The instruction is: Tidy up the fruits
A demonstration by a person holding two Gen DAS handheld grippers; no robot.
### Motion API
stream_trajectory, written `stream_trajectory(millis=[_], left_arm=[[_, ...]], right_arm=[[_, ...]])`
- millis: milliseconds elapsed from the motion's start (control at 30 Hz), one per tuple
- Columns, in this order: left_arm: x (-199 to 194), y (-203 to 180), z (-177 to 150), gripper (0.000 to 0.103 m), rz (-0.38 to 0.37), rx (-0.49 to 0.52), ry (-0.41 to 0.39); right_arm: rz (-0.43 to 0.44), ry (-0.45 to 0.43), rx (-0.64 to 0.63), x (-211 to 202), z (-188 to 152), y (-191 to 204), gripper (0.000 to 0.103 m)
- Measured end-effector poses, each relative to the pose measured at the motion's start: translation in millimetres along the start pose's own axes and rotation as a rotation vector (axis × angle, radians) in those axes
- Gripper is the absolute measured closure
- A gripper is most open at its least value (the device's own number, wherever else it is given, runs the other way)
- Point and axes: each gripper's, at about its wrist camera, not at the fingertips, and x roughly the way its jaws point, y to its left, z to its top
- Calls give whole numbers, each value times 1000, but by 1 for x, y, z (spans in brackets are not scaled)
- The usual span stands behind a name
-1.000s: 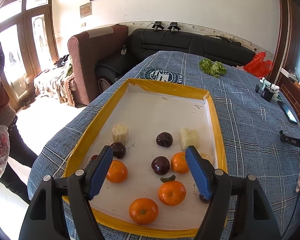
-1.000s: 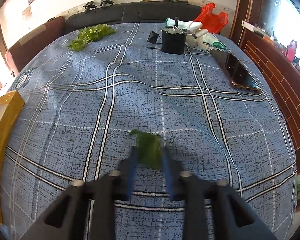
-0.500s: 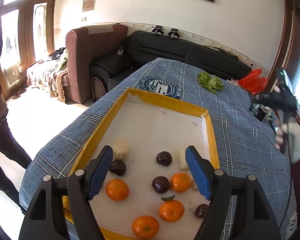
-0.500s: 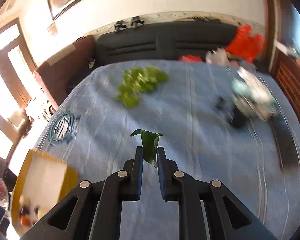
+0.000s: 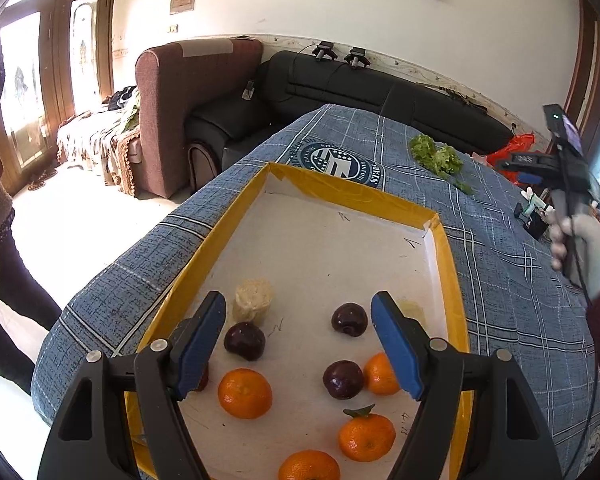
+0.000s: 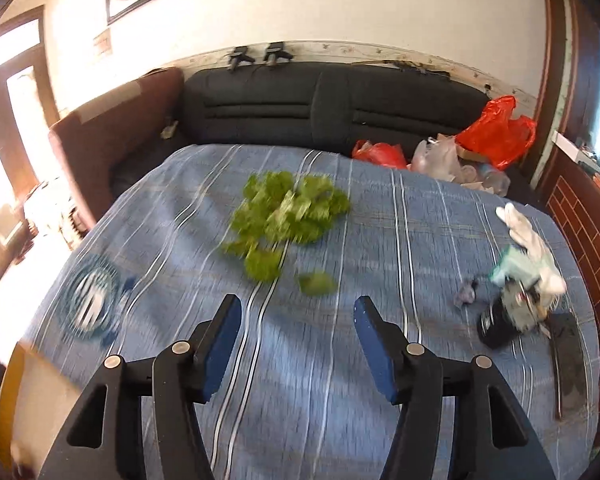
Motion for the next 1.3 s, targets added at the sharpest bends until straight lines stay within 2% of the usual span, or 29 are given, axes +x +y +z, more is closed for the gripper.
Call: stream_trajectory(millis=[100,200,400,500,567,600,633,900,1300], left_arm=[[-7,-6,-2,28,-2,8,-14],[-17,-15,-6,28,7,18,-29],[-53,-39,-21,17,93,67,-111],[-73,-52,-27,10,137,83,-165],[-86,-61,-32,7,163,100,-195],[-93,-66,-36,6,179,108,-209],[-98,-69,-38,5,189,113,-218],[-127,-81,-51,3,187,120,-258],[-124,-89,-57,3,185,137,-247]], right_arm=[[90,13,22,-40,-38,-2,38],[145,7,15,-83,-82,2,36],[142,-90,-57,-167,-166,26,26],[175,-133,-45,-194,-192,39,23],[162,-189,-62,-213,-208,52,20],[147,-209,-72,-220,-216,58,15],[142,-218,-81,-224,-219,63,11],[162,-224,-90,-241,-249,81,11],[167,-203,-84,-237,-256,81,11]])
